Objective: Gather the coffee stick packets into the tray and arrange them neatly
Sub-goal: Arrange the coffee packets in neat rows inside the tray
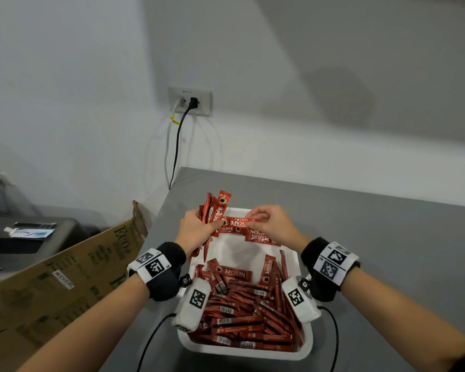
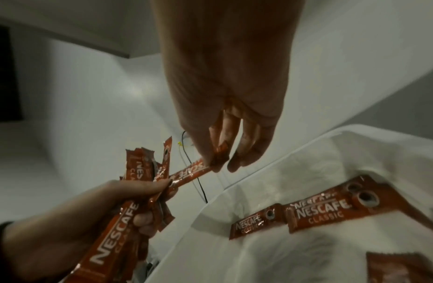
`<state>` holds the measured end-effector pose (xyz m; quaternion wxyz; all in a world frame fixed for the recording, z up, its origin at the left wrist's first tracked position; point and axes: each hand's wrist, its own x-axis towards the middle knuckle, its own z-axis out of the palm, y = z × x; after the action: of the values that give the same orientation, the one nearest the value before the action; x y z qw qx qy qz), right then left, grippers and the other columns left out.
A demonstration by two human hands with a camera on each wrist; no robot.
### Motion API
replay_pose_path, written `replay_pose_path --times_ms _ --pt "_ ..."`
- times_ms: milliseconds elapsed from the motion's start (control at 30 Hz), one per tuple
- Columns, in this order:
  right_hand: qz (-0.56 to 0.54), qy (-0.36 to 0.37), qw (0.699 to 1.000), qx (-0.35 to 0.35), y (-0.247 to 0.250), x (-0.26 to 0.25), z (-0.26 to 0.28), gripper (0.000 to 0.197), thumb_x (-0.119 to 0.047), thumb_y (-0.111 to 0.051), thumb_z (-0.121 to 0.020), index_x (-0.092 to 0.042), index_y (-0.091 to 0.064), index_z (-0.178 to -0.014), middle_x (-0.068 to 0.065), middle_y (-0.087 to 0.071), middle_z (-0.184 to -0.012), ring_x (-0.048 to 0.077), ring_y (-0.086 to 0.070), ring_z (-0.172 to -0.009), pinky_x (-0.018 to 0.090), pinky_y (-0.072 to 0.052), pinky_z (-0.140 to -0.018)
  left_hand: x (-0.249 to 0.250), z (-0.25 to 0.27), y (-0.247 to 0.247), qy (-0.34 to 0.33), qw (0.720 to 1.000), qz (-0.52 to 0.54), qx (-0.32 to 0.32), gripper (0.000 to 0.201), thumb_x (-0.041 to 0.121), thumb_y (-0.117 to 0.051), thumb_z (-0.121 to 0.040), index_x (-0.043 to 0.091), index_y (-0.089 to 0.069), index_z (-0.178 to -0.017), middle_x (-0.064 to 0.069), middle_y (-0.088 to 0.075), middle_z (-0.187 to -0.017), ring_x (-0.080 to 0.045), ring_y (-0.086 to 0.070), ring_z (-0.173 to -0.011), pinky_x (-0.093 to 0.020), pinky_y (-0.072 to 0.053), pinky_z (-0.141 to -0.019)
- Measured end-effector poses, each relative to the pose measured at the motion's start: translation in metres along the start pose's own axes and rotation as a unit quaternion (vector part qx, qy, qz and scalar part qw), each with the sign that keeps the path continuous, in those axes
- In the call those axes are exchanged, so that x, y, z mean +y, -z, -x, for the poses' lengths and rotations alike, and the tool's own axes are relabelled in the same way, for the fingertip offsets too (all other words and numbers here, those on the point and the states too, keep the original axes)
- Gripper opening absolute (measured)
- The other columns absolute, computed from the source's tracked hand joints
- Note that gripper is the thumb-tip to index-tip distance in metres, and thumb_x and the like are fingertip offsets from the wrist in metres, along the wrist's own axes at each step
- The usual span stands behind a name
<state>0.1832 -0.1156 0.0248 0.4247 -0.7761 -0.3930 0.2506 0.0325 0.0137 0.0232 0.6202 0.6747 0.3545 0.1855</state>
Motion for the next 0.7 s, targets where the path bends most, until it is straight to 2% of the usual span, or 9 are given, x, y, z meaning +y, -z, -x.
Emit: replay_pose_path --times_ms 67,133,200,333,433,500,567,633,700 --pt "-0.004 -0.004 1.000 0.006 0.000 -0.001 -0.004 0.013 -0.014 -0.073 -0.081 -0.009 -0.070 -0.092 0.001 -0.070 -0.086 0.007 -0.065 -0.071 0.012 -0.049 -0.064 -0.002 0.002 0.002 -0.013 1.000 -0.012 0.013 0.010 0.013 -0.069 -0.082 0.016 -0.060 -0.086 -0.005 -0.068 -0.088 -0.018 -0.066 -0.077 -0.029 -0.055 -0.070" --pt "-0.095 -0.034 0.995 0.010 0.000 -0.002 -0.006 0.022 -0.015 -0.072 -0.083 -0.007 -0.064 -0.102 0.006 -0.069 -0.089 0.009 -0.064 -0.066 0.014 -0.051 -0.059 -0.003 0.003 0.004 -0.007 0.998 0.042 0.045 0.009 0.012 -0.068 -0.083 0.013 -0.060 -0.089 -0.010 -0.069 -0.092 -0.022 -0.067 -0.081 -0.032 -0.055 -0.073" --pt "-0.156 -0.054 0.986 -0.016 -0.002 -0.004 -0.007 0.028 -0.016 -0.068 -0.086 -0.004 -0.059 -0.109 0.013 -0.068 -0.091 0.012 -0.066 -0.068 0.019 -0.056 -0.064 -0.001 0.002 0.003 0.015 0.991 0.116 0.069 0.009 0.010 -0.067 -0.083 0.011 -0.060 -0.089 -0.011 -0.069 -0.093 -0.024 -0.067 -0.082 -0.034 -0.055 -0.076" --pt "-0.214 -0.020 0.976 -0.027 -0.018 -0.019 -0.014 0.011 -0.012 -0.065 -0.088 -0.003 -0.063 -0.094 0.013 -0.069 -0.086 0.014 -0.067 -0.074 0.024 -0.056 -0.069 0.007 0.004 -0.011 0.018 0.989 0.143 0.030 0.006 0.008 -0.066 -0.084 0.010 -0.062 -0.087 0.001 -0.072 -0.073 -0.013 -0.068 -0.069 -0.026 -0.054 -0.068" --pt "-0.263 0.013 0.964 0.032 -0.024 -0.029 -0.021 0.003 -0.007 -0.062 -0.089 -0.006 -0.060 -0.087 0.008 -0.065 -0.078 0.011 -0.065 -0.069 0.023 -0.056 -0.067 0.007 0.007 -0.019 0.036 0.991 0.130 -0.006 0.009 0.006 -0.064 -0.084 0.008 -0.063 -0.093 -0.006 -0.072 -0.079 -0.013 -0.066 -0.067 -0.024 -0.052 -0.063" --pt "-0.232 0.021 0.972 0.041 -0.021 -0.028 -0.026 0.003 -0.008 -0.061 -0.090 -0.010 -0.060 -0.088 0.005 -0.064 -0.078 0.010 -0.064 -0.069 0.022 -0.055 -0.064 0.002 0.005 -0.018 0.048 0.993 0.104 0.001 0.009 0.008 -0.065 -0.084 0.008 -0.063 -0.093 -0.010 -0.071 -0.084 -0.018 -0.066 -0.070 -0.028 -0.053 -0.065" --pt "-0.153 0.001 0.988 0.034 -0.013 -0.022 -0.034 0.004 -0.008 -0.061 -0.090 -0.006 -0.061 -0.094 0.006 -0.064 -0.080 0.010 -0.061 -0.066 0.017 -0.052 -0.060 -0.002 0.000 -0.009 0.049 0.991 0.108 0.065 0.006 0.008 -0.066 -0.082 0.011 -0.063 -0.085 -0.010 -0.070 -0.082 -0.023 -0.064 -0.072 -0.035 -0.054 -0.075" --pt "0.008 -0.023 1.000 -0.005 -0.006 -0.012 -0.044 0.016 -0.008 -0.064 -0.088 0.001 -0.066 -0.102 0.011 -0.066 -0.089 0.008 -0.057 -0.065 0.012 -0.046 -0.057 -0.004 -0.005 0.005 0.044 0.984 0.113 0.128 0.006 0.009 -0.066 -0.083 0.013 -0.061 -0.081 -0.011 -0.070 -0.084 -0.026 -0.065 -0.076 -0.042 -0.054 -0.084" --pt "0.169 -0.015 0.984 -0.061 -0.008 -0.003 -0.051 0.019 -0.010 -0.067 -0.086 -0.001 -0.071 -0.102 0.010 -0.069 -0.095 0.009 -0.056 -0.071 0.009 -0.041 -0.060 -0.004 -0.007 0.017 0.033 0.983 0.108 0.147 0.007 0.009 -0.064 -0.084 0.014 -0.060 -0.081 -0.014 -0.070 -0.089 -0.026 -0.064 -0.077 -0.045 -0.053 -0.087"
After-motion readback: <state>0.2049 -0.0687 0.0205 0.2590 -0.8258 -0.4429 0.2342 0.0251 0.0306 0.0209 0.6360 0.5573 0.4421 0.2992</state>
